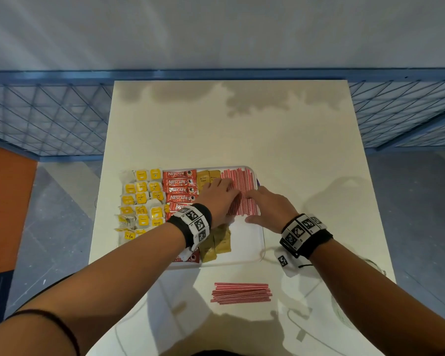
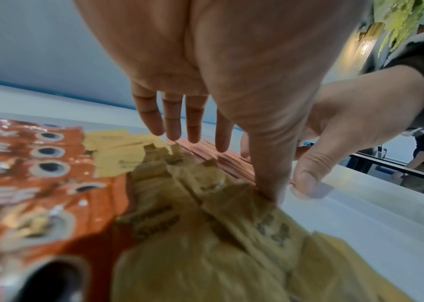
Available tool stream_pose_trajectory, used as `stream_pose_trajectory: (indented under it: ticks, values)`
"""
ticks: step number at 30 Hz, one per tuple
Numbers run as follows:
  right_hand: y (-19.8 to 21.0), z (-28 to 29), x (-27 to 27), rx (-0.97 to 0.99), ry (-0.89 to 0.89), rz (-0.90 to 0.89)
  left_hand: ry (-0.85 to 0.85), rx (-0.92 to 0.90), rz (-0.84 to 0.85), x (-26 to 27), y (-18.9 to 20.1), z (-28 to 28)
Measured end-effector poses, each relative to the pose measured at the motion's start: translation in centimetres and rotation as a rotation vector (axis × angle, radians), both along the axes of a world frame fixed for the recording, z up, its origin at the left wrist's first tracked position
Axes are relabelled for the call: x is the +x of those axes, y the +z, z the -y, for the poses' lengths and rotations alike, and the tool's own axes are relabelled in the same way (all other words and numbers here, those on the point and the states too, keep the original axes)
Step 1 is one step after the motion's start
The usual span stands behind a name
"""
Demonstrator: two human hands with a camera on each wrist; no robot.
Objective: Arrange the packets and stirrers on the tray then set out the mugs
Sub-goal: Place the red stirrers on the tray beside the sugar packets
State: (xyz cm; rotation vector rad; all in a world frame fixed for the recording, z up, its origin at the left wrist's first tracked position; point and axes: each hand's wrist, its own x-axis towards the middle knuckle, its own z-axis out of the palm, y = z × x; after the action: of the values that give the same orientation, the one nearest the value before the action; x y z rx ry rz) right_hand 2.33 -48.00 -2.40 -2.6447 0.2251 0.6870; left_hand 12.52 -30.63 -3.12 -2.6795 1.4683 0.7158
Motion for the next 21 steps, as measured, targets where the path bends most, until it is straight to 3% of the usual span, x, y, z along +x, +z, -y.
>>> stream_pose_trajectory:
  ticks: [5,21]
  values:
    - [-0.2,-0.7,0.3,-0.032,-0.005,0.066,0.006,0.021,0.001,0.3,0.0,-0.4]
    - [-0.1,0.0,-1.0,-0.008,-0.067,0.046,0.023,-0.052,-0.008,-0.1,0.1,-0.8]
